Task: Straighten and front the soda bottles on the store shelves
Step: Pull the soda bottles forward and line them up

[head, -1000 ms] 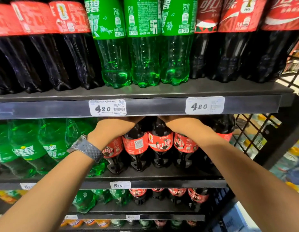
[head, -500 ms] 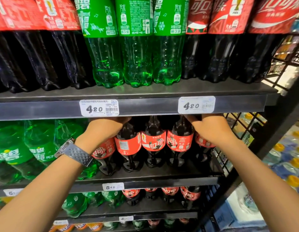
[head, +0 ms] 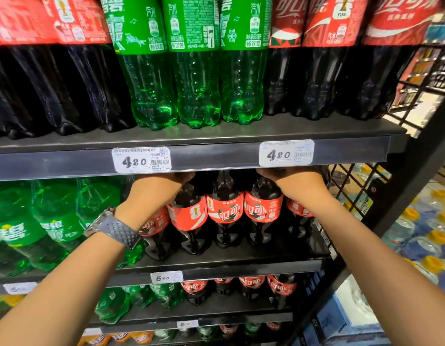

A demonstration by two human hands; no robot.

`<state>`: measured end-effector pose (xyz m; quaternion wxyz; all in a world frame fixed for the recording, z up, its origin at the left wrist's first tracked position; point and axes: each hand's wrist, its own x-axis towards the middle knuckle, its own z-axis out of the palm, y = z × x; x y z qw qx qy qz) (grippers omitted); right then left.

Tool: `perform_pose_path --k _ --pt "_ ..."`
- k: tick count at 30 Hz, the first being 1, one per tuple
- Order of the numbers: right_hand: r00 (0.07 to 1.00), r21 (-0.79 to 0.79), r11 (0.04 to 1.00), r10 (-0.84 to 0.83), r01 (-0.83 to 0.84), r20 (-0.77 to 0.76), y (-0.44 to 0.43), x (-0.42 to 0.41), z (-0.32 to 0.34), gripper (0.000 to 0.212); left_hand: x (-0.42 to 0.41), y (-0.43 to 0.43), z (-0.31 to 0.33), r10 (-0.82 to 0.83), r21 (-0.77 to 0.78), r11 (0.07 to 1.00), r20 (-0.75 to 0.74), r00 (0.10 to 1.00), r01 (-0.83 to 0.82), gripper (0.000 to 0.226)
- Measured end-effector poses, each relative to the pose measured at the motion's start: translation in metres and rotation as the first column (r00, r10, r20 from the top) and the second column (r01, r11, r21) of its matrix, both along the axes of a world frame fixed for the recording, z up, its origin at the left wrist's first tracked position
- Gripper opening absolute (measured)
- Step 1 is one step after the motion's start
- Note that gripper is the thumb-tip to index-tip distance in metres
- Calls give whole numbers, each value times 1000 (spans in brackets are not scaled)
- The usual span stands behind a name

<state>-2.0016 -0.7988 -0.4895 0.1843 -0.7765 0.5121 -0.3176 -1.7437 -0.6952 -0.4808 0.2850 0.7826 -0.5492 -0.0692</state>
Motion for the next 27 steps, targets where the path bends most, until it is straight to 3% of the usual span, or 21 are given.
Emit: perform_pose_path --k 2,9,12,15,19,22,27 --pt "998 59 998 35 -39 57 -4 -1 -2 72 2 -4 0 -40 22 999 31 999 40 57" --pt "997 196 979 70 -65 -16 -14 -9 -3 69 9 -4 -7 -56 86 995 66 996 50 56" --pt "998 201 978 64 -61 -7 -12 -6 -3 70 -3 1 -10 23 -33 999 139 990 -19 74" --pt "997 209 975 70 -77 42 -11 -1 -5 70 -7 -2 -12 28 -92 996 227 973 -8 74" --pt "997 54 997 44 -48 70 -9 1 -7 71 4 -8 -9 -42 56 998 215 976 30 67" --pt "999 137 989 51 -49 -11 -11 -2 -8 71 13 -9 -3 -83 164 985 178 981 53 62" --pt "998 117 991 57 -60 30 -11 0 -5 66 10 -5 -3 -80 123 990 99 992 68 66"
